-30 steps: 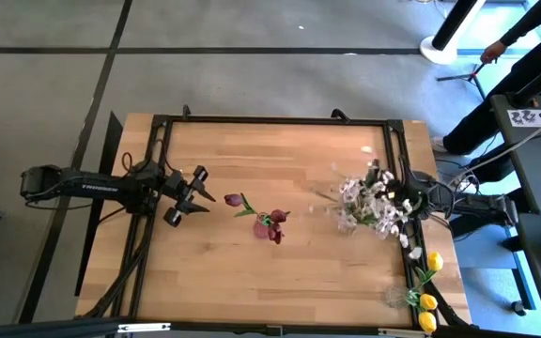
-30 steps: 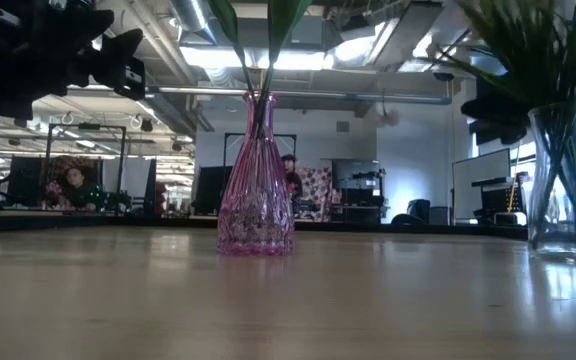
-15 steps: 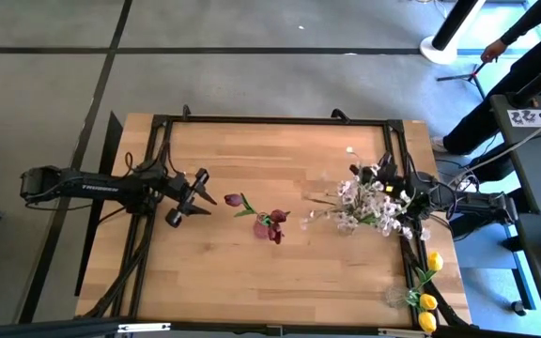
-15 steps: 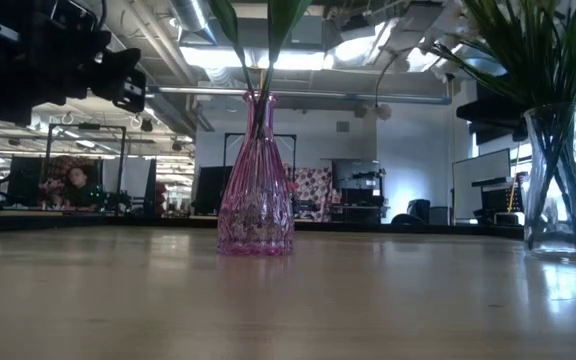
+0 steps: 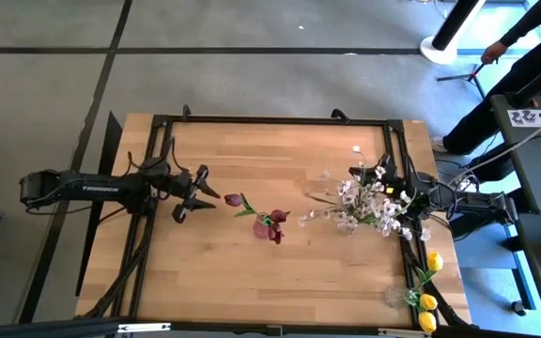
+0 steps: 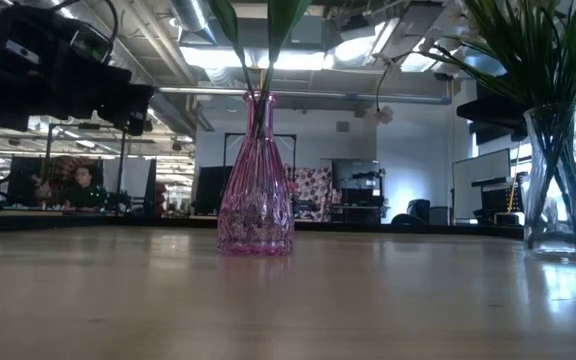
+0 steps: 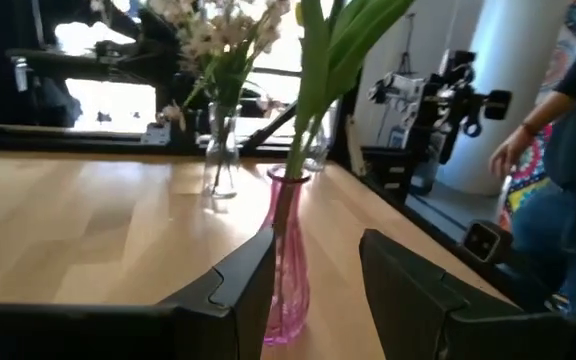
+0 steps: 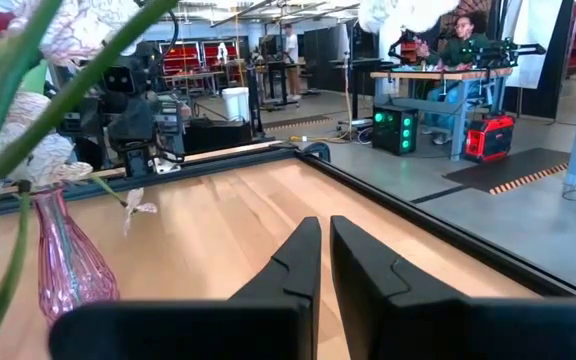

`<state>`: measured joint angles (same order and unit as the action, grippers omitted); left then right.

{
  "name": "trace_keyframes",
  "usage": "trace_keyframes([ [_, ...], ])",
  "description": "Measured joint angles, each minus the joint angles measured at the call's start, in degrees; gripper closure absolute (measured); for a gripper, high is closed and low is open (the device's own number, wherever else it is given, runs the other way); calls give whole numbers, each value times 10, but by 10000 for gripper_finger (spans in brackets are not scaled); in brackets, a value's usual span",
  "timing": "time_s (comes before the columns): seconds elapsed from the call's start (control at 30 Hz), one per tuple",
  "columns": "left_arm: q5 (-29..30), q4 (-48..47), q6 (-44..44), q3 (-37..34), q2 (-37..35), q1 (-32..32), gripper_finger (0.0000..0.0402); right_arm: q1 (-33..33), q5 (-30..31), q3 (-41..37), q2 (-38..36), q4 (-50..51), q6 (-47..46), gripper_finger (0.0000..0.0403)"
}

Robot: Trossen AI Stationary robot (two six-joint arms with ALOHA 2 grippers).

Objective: Sort flowers into vase by color
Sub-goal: Return to Home Position

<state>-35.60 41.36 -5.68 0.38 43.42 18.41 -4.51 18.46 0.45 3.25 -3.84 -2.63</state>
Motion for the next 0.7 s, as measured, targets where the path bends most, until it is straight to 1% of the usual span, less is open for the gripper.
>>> trace_keyframes([
  [0.27, 38, -2, -1, 0, 0, 0, 256, 0, 0, 0, 0, 1, 0, 375],
  [0.7, 38, -2, -1, 0, 0, 0, 256, 0, 0, 0, 0, 2, 0, 375],
])
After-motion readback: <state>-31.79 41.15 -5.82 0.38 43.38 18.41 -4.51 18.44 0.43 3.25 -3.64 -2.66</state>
